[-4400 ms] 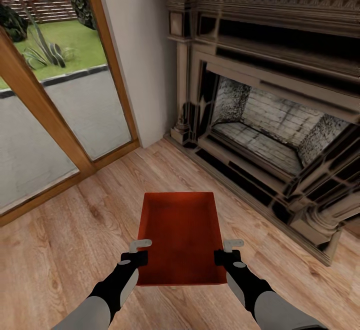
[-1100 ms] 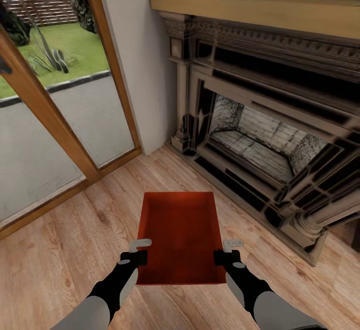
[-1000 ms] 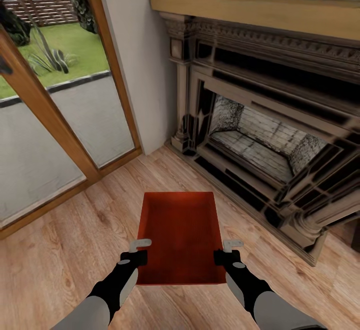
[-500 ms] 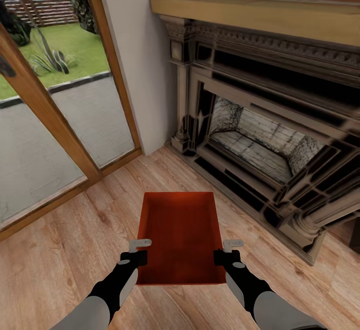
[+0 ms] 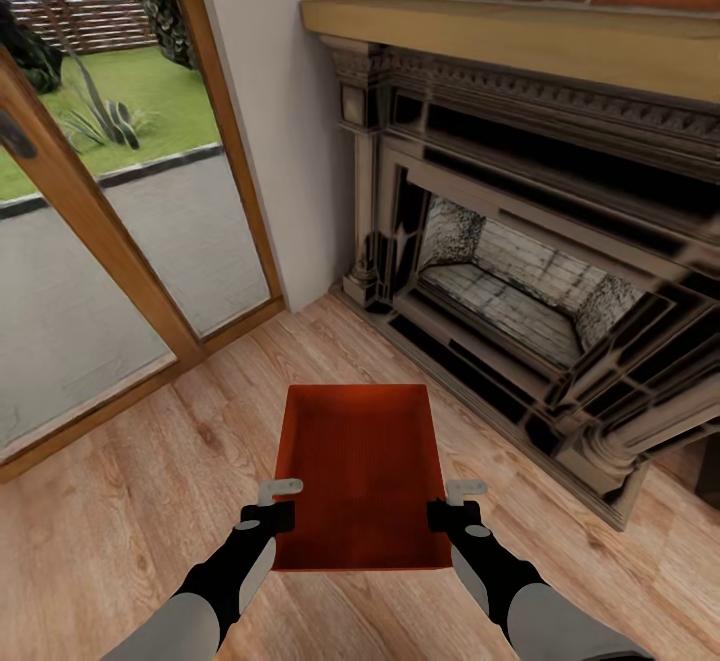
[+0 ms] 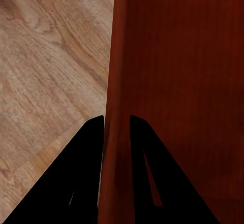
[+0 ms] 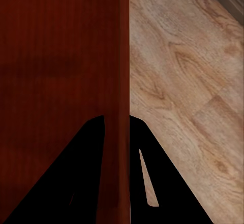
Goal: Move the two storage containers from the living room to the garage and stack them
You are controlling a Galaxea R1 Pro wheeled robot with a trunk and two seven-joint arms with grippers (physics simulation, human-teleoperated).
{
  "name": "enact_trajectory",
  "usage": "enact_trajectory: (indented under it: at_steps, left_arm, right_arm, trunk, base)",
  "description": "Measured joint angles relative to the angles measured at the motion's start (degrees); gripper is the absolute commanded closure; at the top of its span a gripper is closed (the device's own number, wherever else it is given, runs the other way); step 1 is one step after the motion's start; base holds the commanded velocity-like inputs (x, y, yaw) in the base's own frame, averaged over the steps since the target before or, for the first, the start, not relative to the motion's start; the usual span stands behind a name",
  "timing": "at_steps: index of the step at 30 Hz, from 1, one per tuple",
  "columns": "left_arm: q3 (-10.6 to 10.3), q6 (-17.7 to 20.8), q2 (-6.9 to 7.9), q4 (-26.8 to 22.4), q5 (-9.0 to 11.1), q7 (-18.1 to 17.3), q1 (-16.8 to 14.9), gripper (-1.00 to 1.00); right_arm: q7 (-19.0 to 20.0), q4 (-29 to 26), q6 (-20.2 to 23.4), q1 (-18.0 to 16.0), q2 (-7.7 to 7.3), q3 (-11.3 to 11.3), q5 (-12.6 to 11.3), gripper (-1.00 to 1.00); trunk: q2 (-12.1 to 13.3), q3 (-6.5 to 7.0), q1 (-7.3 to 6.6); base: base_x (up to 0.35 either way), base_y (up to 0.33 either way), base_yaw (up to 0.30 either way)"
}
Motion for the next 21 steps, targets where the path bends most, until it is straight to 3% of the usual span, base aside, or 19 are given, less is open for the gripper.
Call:
enact_trajectory:
  at_steps: [21]
  left_arm:
    - [0.07,-0.01,0.0,0.09,-0.1,-0.06,-0.01,1.0]
  right_arm:
    - [-0.06,0.05,0.0,0.01,0.0,0.12,-0.12,1.0]
  trunk:
    - [8.45,3.79,-4.62]
  base:
    - [0.0,0.0,0.0]
